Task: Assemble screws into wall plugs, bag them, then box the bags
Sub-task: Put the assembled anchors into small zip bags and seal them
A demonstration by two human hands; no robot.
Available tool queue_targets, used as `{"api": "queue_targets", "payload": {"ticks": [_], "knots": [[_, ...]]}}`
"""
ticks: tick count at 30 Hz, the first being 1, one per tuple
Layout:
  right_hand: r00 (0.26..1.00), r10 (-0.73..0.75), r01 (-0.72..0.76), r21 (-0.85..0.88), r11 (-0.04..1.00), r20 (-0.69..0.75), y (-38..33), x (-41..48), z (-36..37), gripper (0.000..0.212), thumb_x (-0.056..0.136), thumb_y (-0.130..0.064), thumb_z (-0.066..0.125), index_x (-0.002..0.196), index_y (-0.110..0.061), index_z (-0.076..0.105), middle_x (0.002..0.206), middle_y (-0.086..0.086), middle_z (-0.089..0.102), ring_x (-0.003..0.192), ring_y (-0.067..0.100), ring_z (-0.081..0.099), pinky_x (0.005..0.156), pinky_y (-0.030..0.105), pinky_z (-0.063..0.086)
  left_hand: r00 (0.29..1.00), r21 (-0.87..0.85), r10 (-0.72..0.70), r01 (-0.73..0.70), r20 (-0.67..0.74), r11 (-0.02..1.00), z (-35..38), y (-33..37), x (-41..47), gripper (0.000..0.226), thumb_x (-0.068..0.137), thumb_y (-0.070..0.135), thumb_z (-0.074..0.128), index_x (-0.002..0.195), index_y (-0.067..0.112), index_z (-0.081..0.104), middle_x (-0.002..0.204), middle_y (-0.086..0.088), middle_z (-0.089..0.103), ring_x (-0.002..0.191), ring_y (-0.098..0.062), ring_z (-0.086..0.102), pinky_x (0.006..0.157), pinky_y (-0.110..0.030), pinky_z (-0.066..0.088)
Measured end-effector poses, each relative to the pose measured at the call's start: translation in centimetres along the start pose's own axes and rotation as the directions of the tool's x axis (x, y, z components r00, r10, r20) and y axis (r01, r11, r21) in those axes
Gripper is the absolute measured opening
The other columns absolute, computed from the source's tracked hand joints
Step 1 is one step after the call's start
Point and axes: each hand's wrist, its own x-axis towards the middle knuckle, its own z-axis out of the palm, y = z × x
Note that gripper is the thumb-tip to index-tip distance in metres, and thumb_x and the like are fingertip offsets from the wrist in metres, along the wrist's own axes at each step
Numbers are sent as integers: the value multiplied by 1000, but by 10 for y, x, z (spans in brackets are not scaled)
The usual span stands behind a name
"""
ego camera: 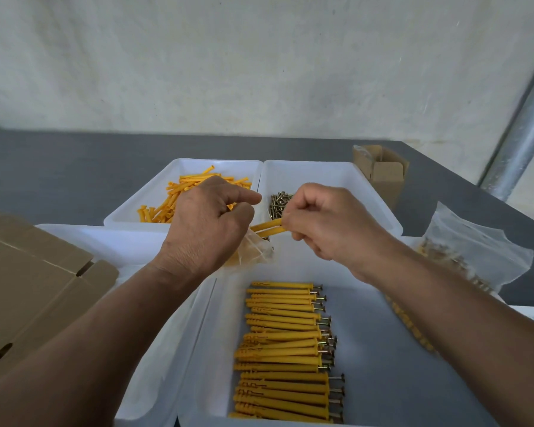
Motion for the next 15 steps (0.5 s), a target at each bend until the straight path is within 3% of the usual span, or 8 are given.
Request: {"api": "queue_targets", "payload": {"ticks": [5,10,15], "knots": [[996,-54,58,-54,997,75,3,-2,18,4,84,-27,73,81,-27,69,61,-10,64,44,-2,49,55,26,40,1000,26,26,-26,-16,999,2,-3,0,27,83,6,58,100,17,77,86,13,58,70,-4,57,68,-23,43],[985,-119,122,-18,992,123,1,-6,25,2,84,-33,73,86,-34,72,72,-1,65,45,1,50,50,19,44,999,52,44,-44,-1,998,1,2,-2,42,71,25,47,100,19,77,83,16,57,78,0,58,68,-12,40],[980,-100,110,-48,993,172,-1,-8,23,12,92,-31,66,97,-35,75,59,-20,62,43,5,52,44,11,38,1000,19,25,-25,5,1000,-1,2,-2,41,71,24,47,99,18,77,88,10,60,77,-7,60,72,-23,44]]}}
